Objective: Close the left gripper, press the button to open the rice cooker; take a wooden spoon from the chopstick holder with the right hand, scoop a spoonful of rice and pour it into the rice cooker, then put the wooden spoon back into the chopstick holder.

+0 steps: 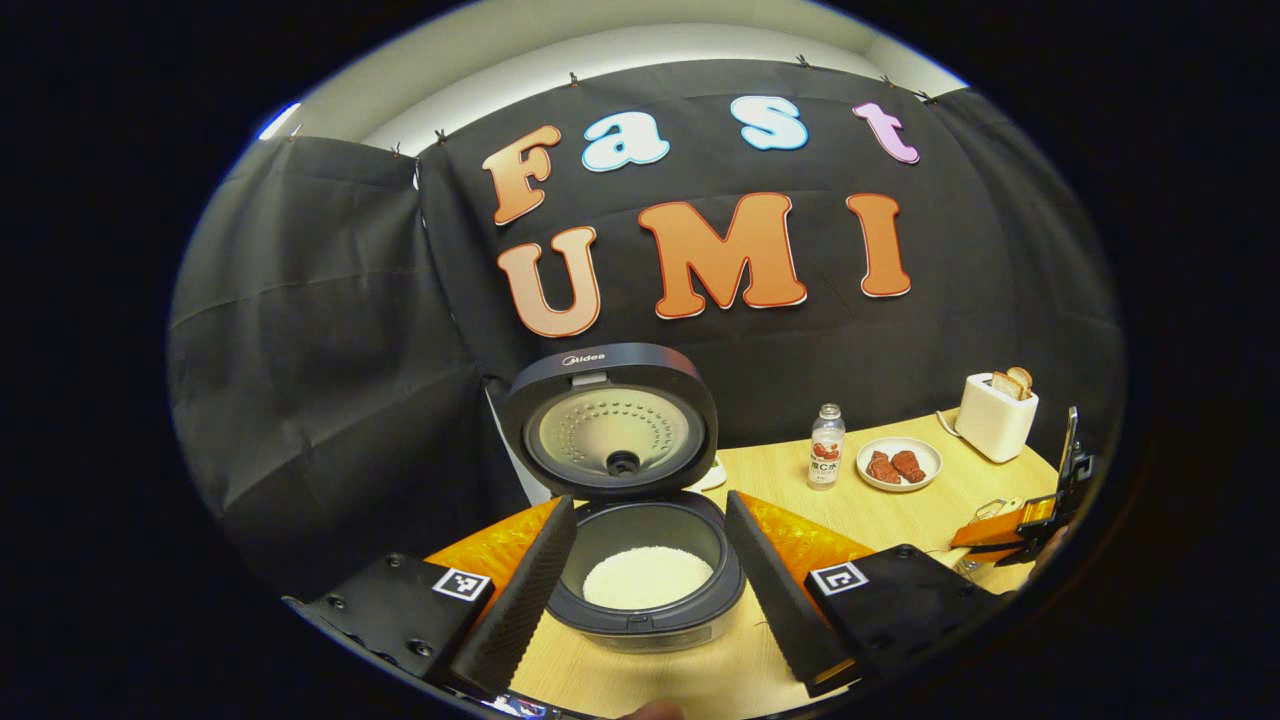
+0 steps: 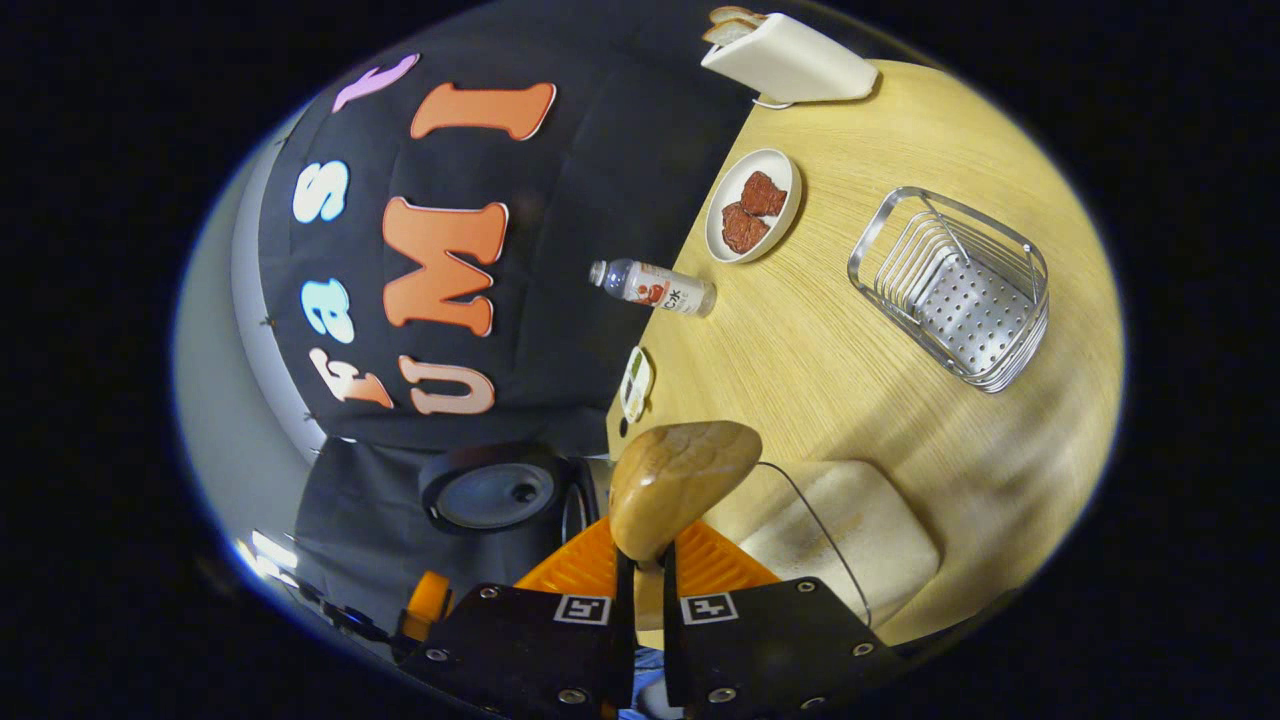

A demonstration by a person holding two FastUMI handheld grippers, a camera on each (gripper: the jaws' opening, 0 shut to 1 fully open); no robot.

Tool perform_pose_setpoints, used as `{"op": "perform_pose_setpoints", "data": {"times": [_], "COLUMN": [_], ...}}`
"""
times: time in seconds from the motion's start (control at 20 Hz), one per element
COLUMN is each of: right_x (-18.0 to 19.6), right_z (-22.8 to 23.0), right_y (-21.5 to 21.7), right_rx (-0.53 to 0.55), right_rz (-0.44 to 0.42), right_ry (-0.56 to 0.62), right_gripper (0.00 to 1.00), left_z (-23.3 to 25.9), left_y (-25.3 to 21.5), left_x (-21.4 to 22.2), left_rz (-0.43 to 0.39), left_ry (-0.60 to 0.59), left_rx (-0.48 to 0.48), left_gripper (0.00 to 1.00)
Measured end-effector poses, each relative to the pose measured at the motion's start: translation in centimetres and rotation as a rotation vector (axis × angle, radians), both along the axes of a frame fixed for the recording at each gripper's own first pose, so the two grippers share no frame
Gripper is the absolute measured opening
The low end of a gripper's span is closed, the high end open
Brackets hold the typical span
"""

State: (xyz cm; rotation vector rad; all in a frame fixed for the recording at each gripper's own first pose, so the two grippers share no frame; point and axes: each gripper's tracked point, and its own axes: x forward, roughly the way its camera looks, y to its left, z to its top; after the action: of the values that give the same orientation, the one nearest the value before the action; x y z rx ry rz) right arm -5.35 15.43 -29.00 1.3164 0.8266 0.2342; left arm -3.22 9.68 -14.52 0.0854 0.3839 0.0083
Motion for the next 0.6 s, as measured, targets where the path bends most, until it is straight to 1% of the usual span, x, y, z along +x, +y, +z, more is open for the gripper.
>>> {"op": "perform_pose_setpoints", "data": {"times": [0.15,0.2,0.25,0.4,0.5,0.55,0.6], "right_x": [1.0,1.4,2.0,3.4,4.7,5.4,6.0], "right_z": [2.2,3.1,4.1,7.0,8.4,8.9,9.5], "right_y": [0.1,0.6,1.2,3.1,4.4,5.1,5.9], "right_rx": [0.076,0.093,0.109,0.159,0.174,0.177,0.178], "right_rz": [-0.019,-0.019,-0.013,0.013,0.029,0.038,0.047], "right_ry": [-0.018,-0.031,-0.043,-0.081,-0.102,-0.110,-0.119], "right_gripper": [0.11,0.11,0.11,0.11,0.11,0.11,0.11], "left_z": [0.5,0.9,1.3,1.6,1.6,1.8,2.1], "left_y": [-0.2,0.0,0.1,0.9,1.5,1.8,2.1], "left_x": [-0.6,-0.9,-1.2,-1.8,-2.5,-2.8,-3.1], "left_rz": [-0.002,-0.002,0.000,0.017,0.032,0.044,0.053], "left_ry": [-0.024,-0.039,-0.055,-0.081,-0.088,-0.097,-0.110], "left_rx": [-0.005,-0.003,-0.005,0.000,-0.004,-0.008,-0.015], "left_gripper": [1.00,0.93,1.00,1.00,1.00,0.93,1.00]}}
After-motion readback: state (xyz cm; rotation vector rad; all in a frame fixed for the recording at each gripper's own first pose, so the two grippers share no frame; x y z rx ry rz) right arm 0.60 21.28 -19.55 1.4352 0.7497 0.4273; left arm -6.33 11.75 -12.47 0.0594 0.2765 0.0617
